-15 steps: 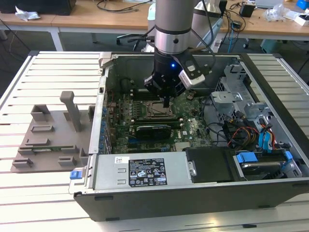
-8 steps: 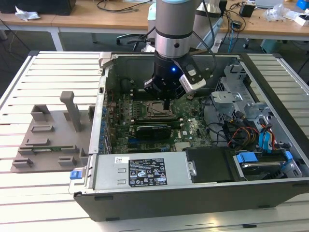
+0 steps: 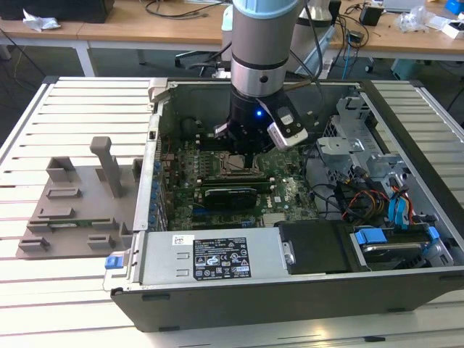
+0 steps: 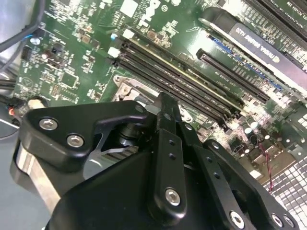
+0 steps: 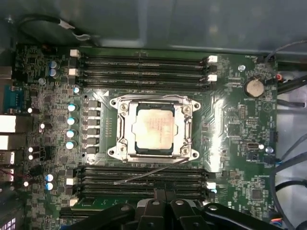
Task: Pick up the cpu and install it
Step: 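Install the second cpu locking lever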
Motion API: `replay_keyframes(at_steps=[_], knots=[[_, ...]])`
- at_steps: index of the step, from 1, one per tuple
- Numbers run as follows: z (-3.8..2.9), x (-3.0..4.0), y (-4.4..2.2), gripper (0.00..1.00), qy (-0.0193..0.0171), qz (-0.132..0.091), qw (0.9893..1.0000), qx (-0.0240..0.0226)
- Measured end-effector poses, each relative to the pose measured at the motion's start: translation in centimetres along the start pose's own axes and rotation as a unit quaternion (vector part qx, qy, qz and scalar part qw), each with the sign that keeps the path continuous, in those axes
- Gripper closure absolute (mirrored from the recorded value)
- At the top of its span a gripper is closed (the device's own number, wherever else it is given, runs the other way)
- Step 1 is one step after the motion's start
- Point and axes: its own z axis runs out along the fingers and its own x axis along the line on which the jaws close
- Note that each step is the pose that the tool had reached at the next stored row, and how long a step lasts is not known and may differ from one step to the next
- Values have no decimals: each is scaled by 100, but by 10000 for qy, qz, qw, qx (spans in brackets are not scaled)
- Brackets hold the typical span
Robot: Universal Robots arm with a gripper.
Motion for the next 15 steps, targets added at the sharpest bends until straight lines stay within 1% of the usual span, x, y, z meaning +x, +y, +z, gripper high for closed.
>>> replay_keyframes(at_steps=[2, 3, 5, 9, 11, 13, 14, 15], knots=[[44, 28, 0, 90, 0, 0, 10000, 0], [90, 63, -1, 90, 0, 0, 10000, 0], [151, 109, -1, 90, 0, 0, 10000, 0], [230, 178, 0, 90, 0, 0, 10000, 0], [313, 280, 10, 90, 0, -1, 10000, 1], [351, 317, 26, 90, 0, 0, 10000, 1], [391, 346, 49, 90, 0, 0, 10000, 0], [407, 360, 57, 90, 0, 0, 10000, 1]])
